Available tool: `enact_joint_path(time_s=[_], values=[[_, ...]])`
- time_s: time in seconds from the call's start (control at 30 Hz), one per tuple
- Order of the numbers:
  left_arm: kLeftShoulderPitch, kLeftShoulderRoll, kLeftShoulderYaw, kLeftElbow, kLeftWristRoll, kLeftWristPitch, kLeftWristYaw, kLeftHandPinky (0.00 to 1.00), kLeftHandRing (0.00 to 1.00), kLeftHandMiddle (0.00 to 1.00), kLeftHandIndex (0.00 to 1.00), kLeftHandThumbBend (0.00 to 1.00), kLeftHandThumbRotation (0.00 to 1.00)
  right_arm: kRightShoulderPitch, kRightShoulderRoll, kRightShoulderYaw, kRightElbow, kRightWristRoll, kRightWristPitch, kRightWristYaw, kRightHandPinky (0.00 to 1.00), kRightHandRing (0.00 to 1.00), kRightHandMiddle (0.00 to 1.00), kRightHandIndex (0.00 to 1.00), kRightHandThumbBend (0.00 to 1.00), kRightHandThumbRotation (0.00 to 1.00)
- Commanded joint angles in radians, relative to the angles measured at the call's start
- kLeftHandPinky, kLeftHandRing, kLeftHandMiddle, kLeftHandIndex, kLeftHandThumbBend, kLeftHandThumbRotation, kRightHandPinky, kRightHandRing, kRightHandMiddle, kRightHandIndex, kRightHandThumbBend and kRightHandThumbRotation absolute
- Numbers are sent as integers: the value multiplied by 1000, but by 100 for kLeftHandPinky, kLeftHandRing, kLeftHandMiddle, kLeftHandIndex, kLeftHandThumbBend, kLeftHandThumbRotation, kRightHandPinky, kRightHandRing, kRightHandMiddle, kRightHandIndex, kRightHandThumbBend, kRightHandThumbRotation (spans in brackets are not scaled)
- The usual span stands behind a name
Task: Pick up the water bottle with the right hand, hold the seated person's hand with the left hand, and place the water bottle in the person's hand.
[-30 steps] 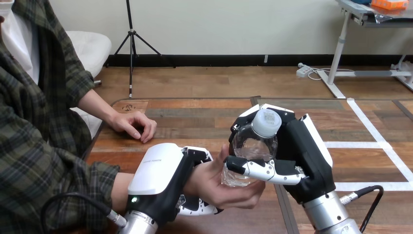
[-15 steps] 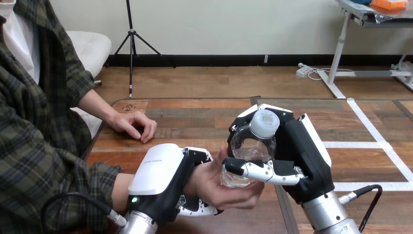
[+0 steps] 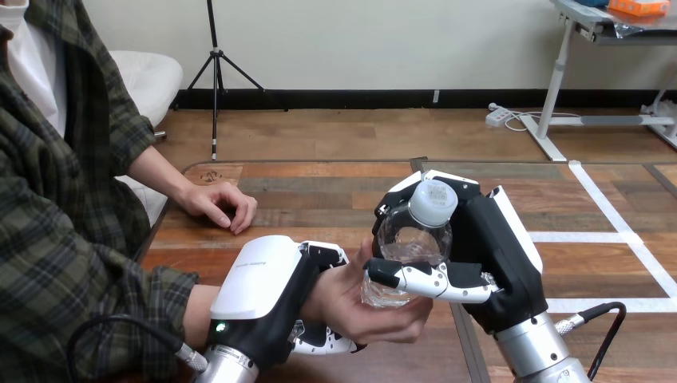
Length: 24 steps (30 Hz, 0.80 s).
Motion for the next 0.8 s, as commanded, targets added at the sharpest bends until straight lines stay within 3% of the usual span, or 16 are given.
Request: enact_joint_path(time_s=[0.0,0.77], values=[[-51,-20,1,-28,-8,-19,10,27,33,38,41,81,0,-52,7,10,-77,20,-22,11,34,37,42,46,70,0],[-52,-16,0,-27,0,-23,17,27,33,38,41,82,0,-56,-7,4,-82,9,-1,9,45,52,58,57,72,0]])
